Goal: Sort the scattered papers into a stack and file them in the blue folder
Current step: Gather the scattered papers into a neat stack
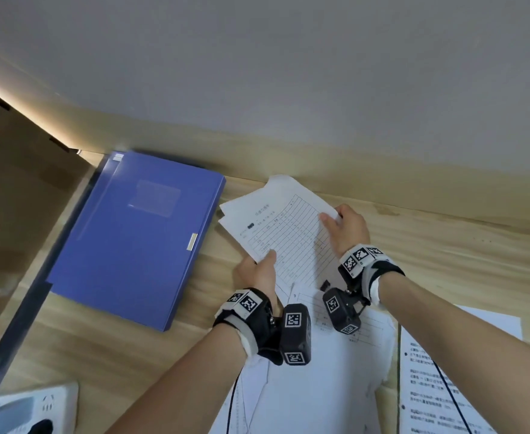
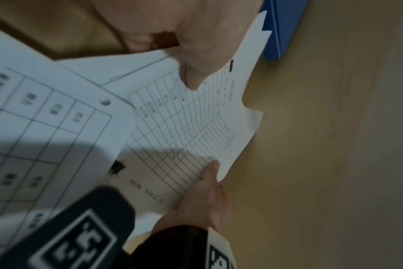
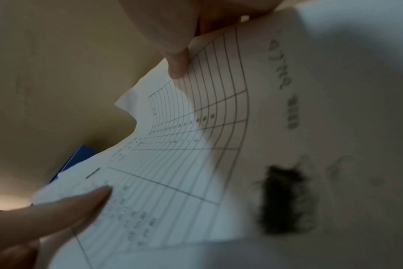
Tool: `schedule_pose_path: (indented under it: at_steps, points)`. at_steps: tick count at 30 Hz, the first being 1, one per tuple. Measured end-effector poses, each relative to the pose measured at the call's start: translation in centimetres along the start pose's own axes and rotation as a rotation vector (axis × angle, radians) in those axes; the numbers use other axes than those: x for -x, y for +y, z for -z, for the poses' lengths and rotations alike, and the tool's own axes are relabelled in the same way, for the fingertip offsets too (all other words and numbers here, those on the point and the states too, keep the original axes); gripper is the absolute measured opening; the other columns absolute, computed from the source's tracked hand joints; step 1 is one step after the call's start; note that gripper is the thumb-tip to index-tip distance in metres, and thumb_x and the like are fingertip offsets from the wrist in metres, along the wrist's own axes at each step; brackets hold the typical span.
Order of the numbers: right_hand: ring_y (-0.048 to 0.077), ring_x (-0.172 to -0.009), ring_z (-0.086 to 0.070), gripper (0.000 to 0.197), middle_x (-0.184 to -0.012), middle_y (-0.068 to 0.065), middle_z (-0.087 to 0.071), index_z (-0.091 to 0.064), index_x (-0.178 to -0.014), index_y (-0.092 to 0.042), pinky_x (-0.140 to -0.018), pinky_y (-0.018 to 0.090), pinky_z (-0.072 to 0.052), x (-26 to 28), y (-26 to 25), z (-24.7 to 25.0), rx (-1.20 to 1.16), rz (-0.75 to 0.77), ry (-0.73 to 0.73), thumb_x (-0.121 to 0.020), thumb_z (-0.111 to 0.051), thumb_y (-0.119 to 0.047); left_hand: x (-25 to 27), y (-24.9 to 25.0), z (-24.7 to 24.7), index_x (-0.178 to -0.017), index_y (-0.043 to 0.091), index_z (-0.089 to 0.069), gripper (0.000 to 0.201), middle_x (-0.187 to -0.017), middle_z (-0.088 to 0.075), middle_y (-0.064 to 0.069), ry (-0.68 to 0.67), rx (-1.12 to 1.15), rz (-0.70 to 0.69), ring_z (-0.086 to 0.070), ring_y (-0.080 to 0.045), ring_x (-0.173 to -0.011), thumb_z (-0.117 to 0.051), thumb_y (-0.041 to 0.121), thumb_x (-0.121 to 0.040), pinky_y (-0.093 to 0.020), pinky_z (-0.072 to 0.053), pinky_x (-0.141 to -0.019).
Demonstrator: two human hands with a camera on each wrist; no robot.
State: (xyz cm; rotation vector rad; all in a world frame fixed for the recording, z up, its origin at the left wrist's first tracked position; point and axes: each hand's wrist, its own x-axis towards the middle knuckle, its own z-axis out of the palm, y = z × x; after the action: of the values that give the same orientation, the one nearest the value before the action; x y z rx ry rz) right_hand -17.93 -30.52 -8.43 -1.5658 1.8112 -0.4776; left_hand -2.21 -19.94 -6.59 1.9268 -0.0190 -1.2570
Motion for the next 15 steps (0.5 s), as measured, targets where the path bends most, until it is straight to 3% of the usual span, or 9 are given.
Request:
schedule_pose_path:
  at_steps: [3, 6, 10, 15]
  points:
    - [0.023, -0.103, -0.053, 0.024, -0.103, 0.000, -0.059, -0.060, -0.102, -0.019, -0.089, 0.041, -0.048, 0.8, 0.3, 1.0, 0.036, 0.050, 0.005, -0.088, -0.057, -0.039, 1.5, 1.0, 0.5, -0.101, 0.022, -0.068, 0.013, -0.097, -0.072, 0.009, 0.027, -0.130, -0.263, -0.070, -0.014, -0.089, -0.063, 0.031, -0.092, -0.036, -0.059, -0.083]
    - [0.022, -0.120, -0.045, 0.046, -0.127, 0.004, -0.052, -0.050, -0.126, -0.016, -0.105, 0.043, -0.041, 2.2, 0.7, 2.5, 0.000, 0.023, 0.032, -0.088, -0.061, -0.039, 4.7, 2.7, 1.5, -0.096, 0.017, -0.059, 0.009, -0.093, -0.069, 0.008, -0.073, -0.188, -0.538, -0.068, -0.009, -0.086, -0.053, 0.023, -0.101, -0.024, -0.057, -0.067]
    - [0.024, -0.127, -0.038, 0.050, -0.135, 0.006, -0.048, -0.043, -0.134, -0.013, -0.108, 0.042, -0.035, 4.7, 1.7, 4.3, -0.076, 0.049, 0.123, -0.092, -0.055, -0.038, 7.0, 5.0, 3.8, -0.092, 0.009, -0.054, 0.024, -0.088, -0.067, -0.003, -0.048, -0.282, -0.793, -0.067, -0.021, -0.083, -0.051, 0.031, -0.101, -0.037, -0.058, -0.067]
    - [0.021, -0.114, -0.052, 0.043, -0.119, 0.002, -0.060, -0.058, -0.120, -0.016, -0.100, 0.043, -0.043, 8.4, 2.8, 5.3, -0.128, 0.044, 0.066, -0.094, -0.040, -0.045, 7.6, 7.9, 6.9, -0.082, 0.005, -0.050, 0.036, -0.070, -0.059, -0.008, -0.016, -0.428, -1.071, -0.056, -0.032, -0.067, -0.047, 0.035, -0.102, -0.047, -0.047, -0.056]
